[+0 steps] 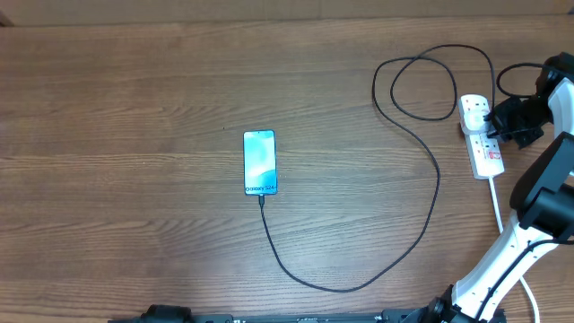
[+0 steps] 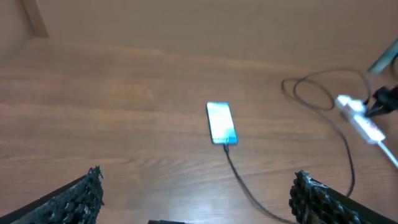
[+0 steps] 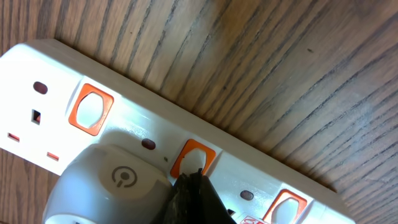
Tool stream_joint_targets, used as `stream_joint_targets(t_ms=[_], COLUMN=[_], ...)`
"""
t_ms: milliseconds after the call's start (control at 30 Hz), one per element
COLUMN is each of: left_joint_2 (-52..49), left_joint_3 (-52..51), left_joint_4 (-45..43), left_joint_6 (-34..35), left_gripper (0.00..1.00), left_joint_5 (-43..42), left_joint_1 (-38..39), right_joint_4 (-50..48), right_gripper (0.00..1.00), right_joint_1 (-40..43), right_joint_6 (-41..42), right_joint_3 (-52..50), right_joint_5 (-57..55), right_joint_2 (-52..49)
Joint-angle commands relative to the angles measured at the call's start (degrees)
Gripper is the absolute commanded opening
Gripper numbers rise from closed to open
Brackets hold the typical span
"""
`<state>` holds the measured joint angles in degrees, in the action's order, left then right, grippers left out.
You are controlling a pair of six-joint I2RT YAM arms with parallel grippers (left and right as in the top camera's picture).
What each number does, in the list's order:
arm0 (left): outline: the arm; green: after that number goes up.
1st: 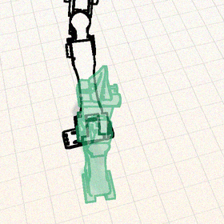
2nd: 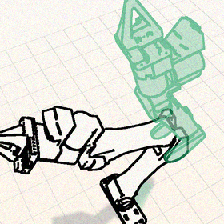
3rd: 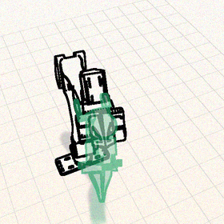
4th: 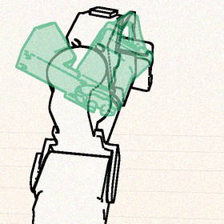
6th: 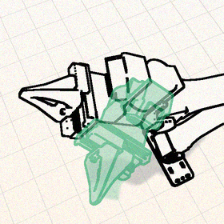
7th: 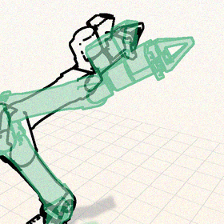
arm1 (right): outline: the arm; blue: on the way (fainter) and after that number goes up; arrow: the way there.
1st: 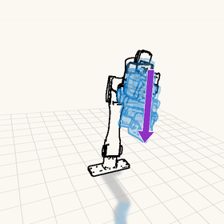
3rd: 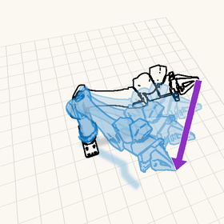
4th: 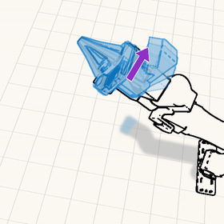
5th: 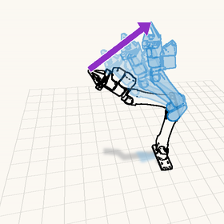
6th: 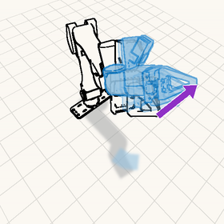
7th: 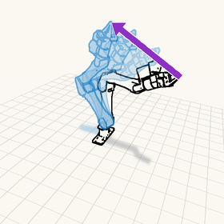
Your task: Plug charger to phone and switch on socket
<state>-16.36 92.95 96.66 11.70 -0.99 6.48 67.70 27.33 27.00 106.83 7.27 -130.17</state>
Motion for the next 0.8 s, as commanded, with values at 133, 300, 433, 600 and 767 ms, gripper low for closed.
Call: stream_joint_targets(t_ms=[133,300,433,600,767], left_joint_2=[10.05,11.19,11.19,11.19,11.19], left_joint_3=[0.17,0.15,0.15,0.15,0.15], left_joint_4=[0.13,0.11,0.13,0.11,0.11], left_joint_6=[0.55,0.52,0.55,0.55,0.55], left_gripper=[1.0,0.99,1.0,1.0,0.99], left_joint_5=[0.55,0.55,0.55,0.55,0.55], left_joint_1=[-0.48,-0.48,-0.48,-0.48,-0.48], right_joint_4=[1.49,4.04,7.3,11.26,13.27], right_gripper=[0.04,0.04,0.04,0.04,0.04], right_joint_1=[-1.92,-2.75,-2.84,-2.25,-0.68], right_joint_6=[-2.21,-4.81,-4.79,-3.8,-1.46], right_joint_3=[0.28,0.28,0.42,0.46,0.46], right_joint_5=[1.84,1.51,-2.73,-8.0,-7.15], right_joint_2=[-6.43,-7.56,-7.54,-6.6,-1.97])
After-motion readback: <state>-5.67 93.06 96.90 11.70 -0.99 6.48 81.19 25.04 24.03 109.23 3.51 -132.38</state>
